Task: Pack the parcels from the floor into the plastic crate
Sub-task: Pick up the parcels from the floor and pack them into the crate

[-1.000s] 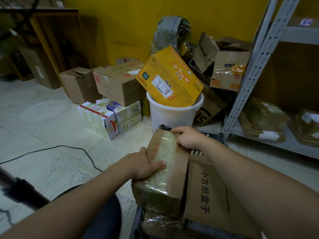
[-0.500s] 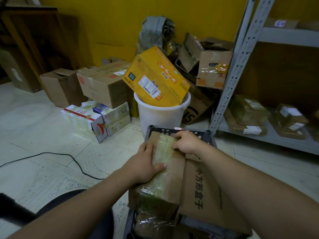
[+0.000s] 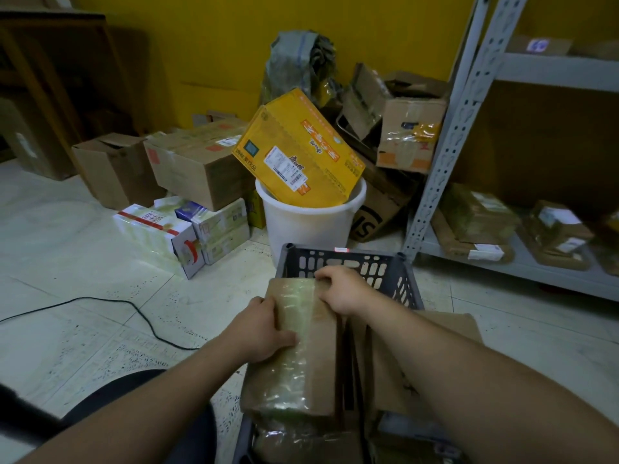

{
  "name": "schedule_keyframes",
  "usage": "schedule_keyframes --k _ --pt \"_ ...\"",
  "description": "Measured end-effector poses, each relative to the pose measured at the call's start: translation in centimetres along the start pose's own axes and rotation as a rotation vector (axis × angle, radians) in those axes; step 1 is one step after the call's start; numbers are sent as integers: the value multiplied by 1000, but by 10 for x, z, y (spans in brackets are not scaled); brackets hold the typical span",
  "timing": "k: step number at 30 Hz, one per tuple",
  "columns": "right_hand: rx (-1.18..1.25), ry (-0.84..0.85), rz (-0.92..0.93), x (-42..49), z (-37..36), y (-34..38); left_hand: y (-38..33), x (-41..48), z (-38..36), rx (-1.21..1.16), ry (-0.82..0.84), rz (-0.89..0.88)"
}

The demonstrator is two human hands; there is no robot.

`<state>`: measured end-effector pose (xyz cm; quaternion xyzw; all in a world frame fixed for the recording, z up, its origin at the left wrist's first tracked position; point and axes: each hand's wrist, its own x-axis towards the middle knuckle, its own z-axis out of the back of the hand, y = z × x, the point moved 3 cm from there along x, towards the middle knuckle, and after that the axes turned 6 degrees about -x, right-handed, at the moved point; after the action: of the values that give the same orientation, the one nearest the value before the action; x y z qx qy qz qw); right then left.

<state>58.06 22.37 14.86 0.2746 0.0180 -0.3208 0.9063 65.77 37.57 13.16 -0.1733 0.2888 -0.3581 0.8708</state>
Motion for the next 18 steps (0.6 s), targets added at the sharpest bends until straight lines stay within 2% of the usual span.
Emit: schedule_keyframes --k 3,9,12,15,18 --pt "-11 -4 -17 4 -4 -3 -1 1 4 11 -15 -29" --pt "-132 107 -68 -2 -14 -13 -6 3 -21 138 130 -49" --pt "-147 52 -19 -7 -1 -11 -11 3 -21 145 176 -40" --pt "-94 -21 9 -14 22 -11 -22 6 -18 202 155 -56" --pt "-105 -56 -50 -22 41 -26 -43 5 -19 156 126 -91"
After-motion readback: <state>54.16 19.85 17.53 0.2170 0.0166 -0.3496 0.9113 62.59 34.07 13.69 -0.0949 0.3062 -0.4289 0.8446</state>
